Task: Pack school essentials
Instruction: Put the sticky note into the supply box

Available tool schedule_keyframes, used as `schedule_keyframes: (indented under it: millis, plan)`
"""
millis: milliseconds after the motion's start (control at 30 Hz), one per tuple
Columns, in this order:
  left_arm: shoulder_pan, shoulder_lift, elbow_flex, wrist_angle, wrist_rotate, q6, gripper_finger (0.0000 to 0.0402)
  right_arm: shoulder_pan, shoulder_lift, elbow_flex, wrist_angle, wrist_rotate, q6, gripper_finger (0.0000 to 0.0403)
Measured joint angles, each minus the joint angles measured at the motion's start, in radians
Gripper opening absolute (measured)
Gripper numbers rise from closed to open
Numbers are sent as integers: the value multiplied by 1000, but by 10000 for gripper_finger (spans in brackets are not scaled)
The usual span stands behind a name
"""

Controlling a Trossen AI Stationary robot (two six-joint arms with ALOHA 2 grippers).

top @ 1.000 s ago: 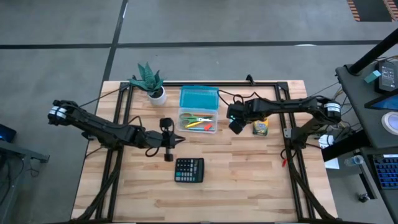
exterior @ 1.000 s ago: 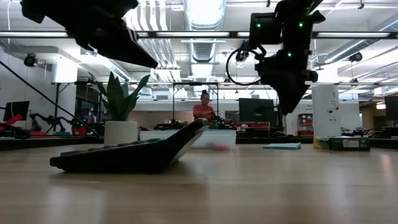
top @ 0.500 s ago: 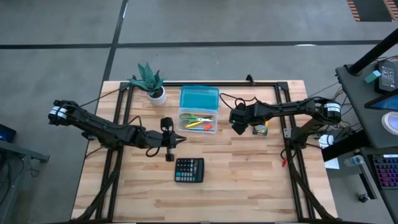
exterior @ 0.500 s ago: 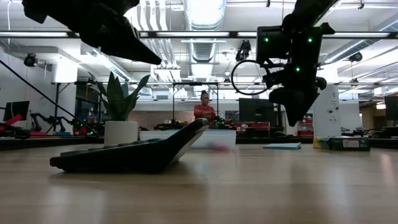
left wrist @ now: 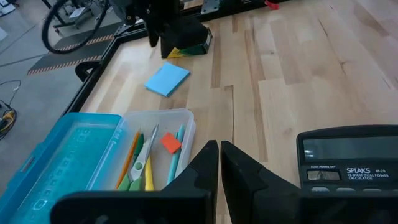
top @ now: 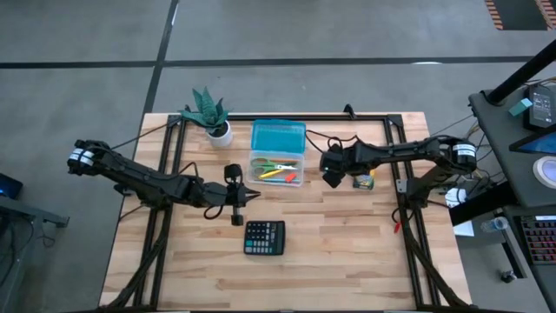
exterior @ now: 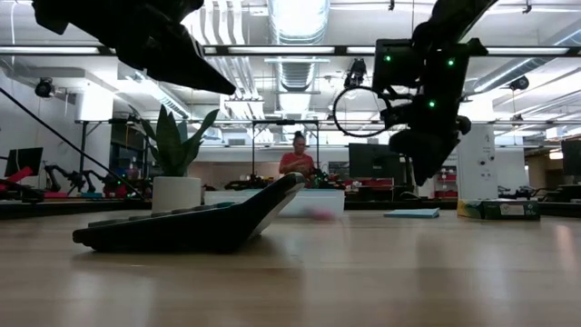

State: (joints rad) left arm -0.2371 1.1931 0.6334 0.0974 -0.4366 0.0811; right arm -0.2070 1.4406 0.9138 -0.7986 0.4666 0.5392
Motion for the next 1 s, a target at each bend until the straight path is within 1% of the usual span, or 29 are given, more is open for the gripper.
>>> schedule_keyframes:
  millis: [133, 233, 333, 500, 667, 800, 1000]
  plan:
    - [0, 0, 0, 0, 0, 0, 1, -32, 0, -11, 29, -119, -59, 176]
    - [0, 0, 0, 0, 0, 0, 1, -57, -1, -29, 67, -178, -105, 178]
    - [0, 0, 0, 0, 0, 0, 1, -79, -1, -60, 150, -210, -145, 184]
    - [0, 0, 0, 0, -17, -23, 1, -107, -1, -103, 297, -323, -191, 197]
    - [0, 0, 0, 0, -24, -23, 1, -108, 2, -120, 375, -336, -209, 209]
    - [0, 0, 0, 0, -25, -24, 2, -108, 16, -130, 398, -336, -220, 210]
    - [0, 0, 0, 2, -26, -30, 2, -108, 90, -134, 443, -332, -292, 210]
